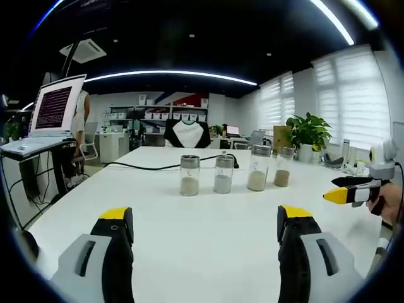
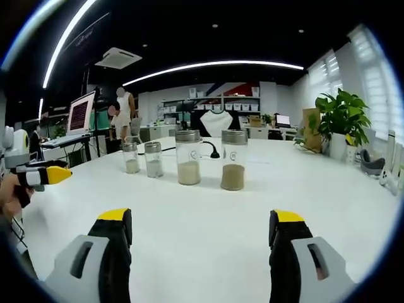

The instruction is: Rotate the seasoning bottle until the label or dispensing opening points toward the visible target arrow and the bottle remains upright within the marked orientation range

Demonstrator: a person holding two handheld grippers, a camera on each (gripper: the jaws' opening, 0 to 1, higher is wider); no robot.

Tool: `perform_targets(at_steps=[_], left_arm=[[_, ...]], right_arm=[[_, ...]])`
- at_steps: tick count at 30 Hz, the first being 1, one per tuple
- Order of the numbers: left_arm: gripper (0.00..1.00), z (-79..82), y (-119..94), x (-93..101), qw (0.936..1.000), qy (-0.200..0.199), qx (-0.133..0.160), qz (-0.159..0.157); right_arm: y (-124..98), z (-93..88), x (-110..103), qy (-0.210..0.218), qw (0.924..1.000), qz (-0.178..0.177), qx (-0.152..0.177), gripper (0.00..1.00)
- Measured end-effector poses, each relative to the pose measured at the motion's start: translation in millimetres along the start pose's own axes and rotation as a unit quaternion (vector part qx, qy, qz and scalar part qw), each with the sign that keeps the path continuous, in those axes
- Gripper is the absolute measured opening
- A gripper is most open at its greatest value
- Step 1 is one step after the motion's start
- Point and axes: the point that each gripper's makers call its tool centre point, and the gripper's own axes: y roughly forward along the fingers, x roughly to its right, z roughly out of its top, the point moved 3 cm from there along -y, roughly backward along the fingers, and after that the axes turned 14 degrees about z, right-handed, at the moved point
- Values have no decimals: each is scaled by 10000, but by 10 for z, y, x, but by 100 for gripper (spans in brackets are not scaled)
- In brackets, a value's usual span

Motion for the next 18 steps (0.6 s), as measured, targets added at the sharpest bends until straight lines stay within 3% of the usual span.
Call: perform_targets(at_steps=[18], left_arm=[[100,-53,-30,-38,10000,-39,-66,33]], right_arm=[[330,227,-95,-102,9982,558,217,89]])
